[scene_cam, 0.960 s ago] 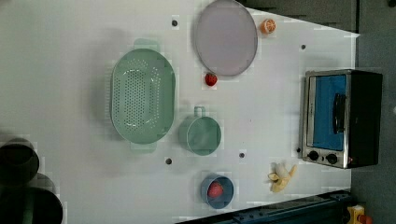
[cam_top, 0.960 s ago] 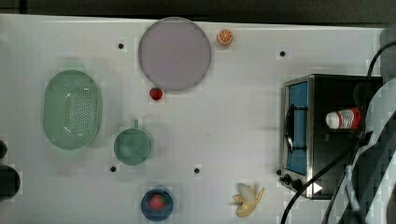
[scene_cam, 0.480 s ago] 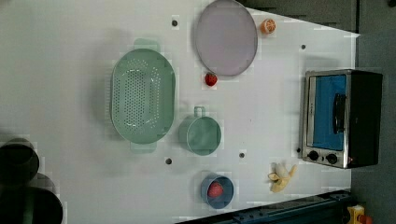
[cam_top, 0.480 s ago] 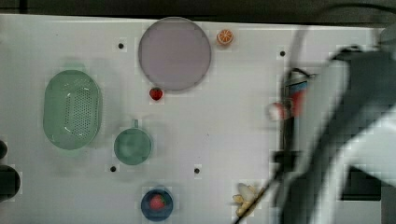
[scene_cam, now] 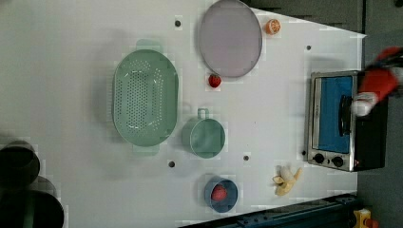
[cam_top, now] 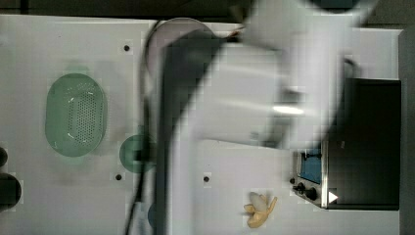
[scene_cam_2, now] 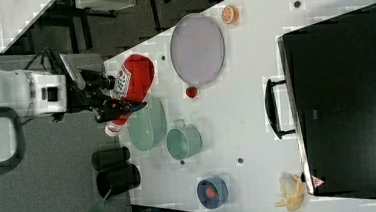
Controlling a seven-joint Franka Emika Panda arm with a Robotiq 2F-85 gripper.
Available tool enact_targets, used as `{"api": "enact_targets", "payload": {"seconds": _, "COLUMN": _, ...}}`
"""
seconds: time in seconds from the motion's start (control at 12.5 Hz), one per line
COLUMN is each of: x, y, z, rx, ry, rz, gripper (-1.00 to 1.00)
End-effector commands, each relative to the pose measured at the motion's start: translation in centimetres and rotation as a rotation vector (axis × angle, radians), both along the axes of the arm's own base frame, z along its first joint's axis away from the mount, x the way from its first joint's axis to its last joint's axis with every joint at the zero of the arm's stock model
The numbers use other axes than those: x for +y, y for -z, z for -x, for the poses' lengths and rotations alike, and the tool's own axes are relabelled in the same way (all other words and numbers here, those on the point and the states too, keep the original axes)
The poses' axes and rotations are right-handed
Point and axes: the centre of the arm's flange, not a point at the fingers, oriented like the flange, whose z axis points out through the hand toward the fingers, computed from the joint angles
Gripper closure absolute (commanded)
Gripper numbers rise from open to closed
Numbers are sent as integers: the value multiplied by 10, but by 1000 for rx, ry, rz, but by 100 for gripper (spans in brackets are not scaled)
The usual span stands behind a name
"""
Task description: Pick Ketchup from oven and place it on table.
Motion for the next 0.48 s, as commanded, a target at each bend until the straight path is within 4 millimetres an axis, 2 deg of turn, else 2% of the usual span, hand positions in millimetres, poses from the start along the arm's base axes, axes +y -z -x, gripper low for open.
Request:
{"api": "enact_targets", "payload": {"seconds": 0.08, "x": 16, "y": 41, "z": 6, "rx": 38, "ry": -21, "rz": 8, "gripper": -27}}
{"api": "enact_targets", "payload": {"seconds": 0.32, "x": 17, "y": 112, "z": 19, "rx": 62, "ry": -16, "rz": 10, "gripper": -27}}
{"api": "enact_targets", "payload": {"seconds": 0.48, "x": 14, "y": 147, "z": 26, "rx": 29, "ry": -8, "rz": 16, "gripper": -27}}
